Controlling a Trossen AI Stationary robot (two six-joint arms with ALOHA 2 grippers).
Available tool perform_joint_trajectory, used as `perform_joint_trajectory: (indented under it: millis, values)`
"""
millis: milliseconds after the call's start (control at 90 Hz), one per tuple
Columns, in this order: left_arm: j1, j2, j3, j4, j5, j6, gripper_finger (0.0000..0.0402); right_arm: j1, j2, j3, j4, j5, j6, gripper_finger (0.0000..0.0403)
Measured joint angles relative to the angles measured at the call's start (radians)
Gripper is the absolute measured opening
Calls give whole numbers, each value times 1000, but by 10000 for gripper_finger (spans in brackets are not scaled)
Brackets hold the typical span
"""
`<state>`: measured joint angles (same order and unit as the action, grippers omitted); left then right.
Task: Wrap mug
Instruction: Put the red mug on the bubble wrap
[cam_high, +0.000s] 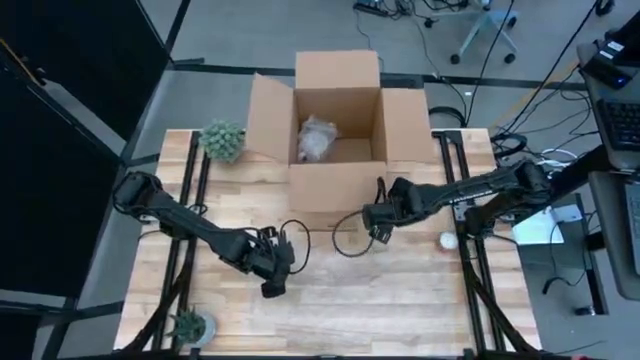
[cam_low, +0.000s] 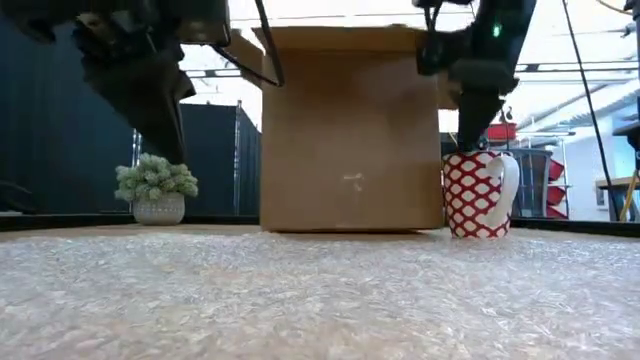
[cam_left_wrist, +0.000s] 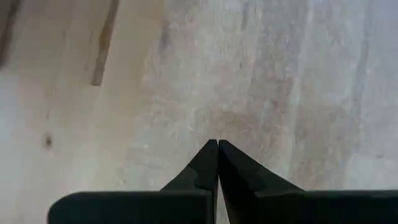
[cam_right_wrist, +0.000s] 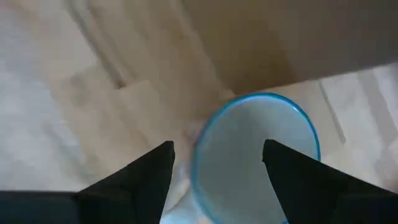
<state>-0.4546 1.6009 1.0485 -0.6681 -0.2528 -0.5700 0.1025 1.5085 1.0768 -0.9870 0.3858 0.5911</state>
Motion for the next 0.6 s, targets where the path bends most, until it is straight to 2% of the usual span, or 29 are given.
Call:
perform_joint_trajectory:
  millis: [111,211,333,489,544,600]
  values:
    - [0,0,0,4,-16,1,0,-10,0,-51,67,-43,2,230]
    - [0,-1,0,4,-34,3,0,-10,0,-78,98,-61,15,204]
    - [0,-1,0,4,-64,9,0,-10,0,-92,102,-71,2,142]
    - [0,-1,0,8,-75,30,0,-10,0,-94,103,-78,-33,31]
    - [0,-2,0,8,-75,29,0,-6,0,-95,94,-82,-53,13]
    - [0,-2,1,8,-75,29,0,5,0,-83,77,-73,-58,13]
